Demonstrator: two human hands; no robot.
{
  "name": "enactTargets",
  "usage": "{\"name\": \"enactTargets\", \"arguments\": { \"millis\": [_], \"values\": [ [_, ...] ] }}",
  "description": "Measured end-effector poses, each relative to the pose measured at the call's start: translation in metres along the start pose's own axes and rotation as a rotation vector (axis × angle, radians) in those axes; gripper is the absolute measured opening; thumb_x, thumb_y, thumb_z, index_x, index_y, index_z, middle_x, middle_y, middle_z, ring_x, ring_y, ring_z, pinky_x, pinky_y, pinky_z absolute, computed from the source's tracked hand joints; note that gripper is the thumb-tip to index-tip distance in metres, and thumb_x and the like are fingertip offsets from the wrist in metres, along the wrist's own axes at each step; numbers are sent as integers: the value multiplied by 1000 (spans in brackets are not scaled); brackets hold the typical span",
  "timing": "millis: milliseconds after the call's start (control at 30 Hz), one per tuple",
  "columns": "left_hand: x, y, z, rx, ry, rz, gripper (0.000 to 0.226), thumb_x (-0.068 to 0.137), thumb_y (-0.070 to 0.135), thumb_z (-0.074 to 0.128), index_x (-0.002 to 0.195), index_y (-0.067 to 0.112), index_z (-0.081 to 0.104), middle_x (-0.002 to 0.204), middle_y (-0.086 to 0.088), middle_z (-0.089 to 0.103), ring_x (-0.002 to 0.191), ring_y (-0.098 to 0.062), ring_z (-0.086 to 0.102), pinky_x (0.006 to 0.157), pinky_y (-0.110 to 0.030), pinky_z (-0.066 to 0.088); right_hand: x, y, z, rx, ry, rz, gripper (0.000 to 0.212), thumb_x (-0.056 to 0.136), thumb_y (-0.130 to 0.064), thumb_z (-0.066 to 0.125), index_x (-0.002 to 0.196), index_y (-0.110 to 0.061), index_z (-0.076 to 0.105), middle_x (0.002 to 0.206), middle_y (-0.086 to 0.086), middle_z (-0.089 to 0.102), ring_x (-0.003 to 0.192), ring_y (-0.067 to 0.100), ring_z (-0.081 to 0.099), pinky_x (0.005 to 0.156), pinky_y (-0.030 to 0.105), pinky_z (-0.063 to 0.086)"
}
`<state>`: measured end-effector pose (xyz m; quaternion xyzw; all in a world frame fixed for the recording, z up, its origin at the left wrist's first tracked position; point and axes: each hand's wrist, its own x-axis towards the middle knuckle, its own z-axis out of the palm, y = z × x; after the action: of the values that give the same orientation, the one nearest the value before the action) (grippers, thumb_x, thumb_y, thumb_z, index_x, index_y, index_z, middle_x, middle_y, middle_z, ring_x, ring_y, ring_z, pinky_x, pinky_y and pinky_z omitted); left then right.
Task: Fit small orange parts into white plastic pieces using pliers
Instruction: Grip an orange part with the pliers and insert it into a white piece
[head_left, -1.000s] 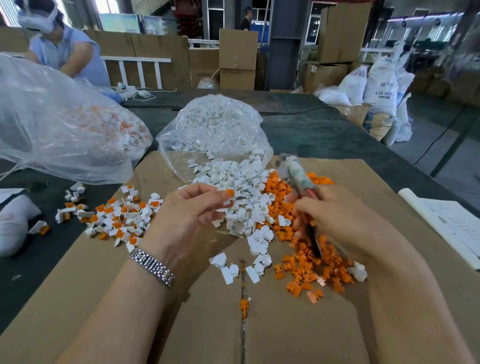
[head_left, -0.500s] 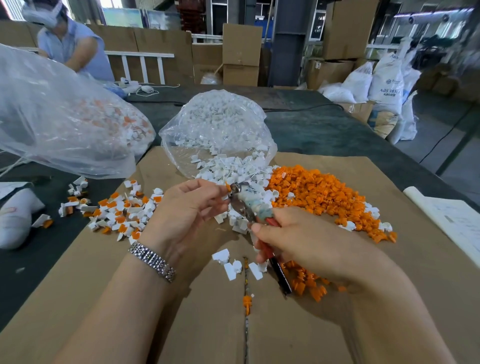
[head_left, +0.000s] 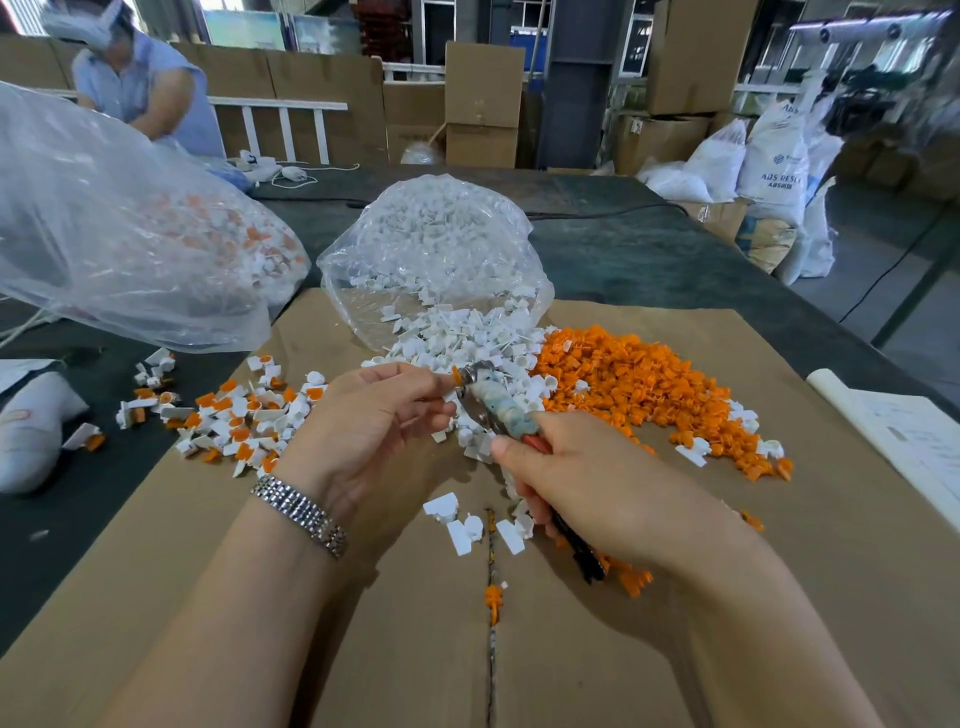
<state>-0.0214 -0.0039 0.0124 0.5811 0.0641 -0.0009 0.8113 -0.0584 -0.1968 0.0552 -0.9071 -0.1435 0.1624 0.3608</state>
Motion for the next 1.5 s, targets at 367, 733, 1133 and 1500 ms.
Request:
{"name": "enactTargets", "arguments": {
  "millis": [367,733,1133,1500],
  "values": [
    [1,1,-2,3,-36,-34,29,89,-6,65,65,3,77,73,-9,73,60,-15,69,55,-19,56,0,3,0,-46,-29,18,46,105,-48,42,86,-9,56,77,13,70,53,4,57,73,40,54],
    [2,-1,-4,52,-39,-79,23,86,-10,66,66,-4,75,90,-17,46,57,-19,64,56,-22,55,2,4,16,-181,132,19,43,105,-46,46,72,-19,42,64,-2,44,52,13,38,50,26,30],
    [-5,5,-1,98,-17,-32,17,87,12,74,75,2,68,72,-19,69,65,-23,71,63,-25,60,-4,7,-12,219,-41,114,66,100,-62,39,99,-2,69,77,14,75,82,36,74,87,51,59],
    [-8,11,-5,243,-23,29,14,79,17,83,73,7,75,80,-13,76,73,-19,73,64,-22,60,42,52,-40,-361,420,323,40,95,-55,53,109,-17,56,109,8,59,101,28,58,92,48,45]
  ]
}}
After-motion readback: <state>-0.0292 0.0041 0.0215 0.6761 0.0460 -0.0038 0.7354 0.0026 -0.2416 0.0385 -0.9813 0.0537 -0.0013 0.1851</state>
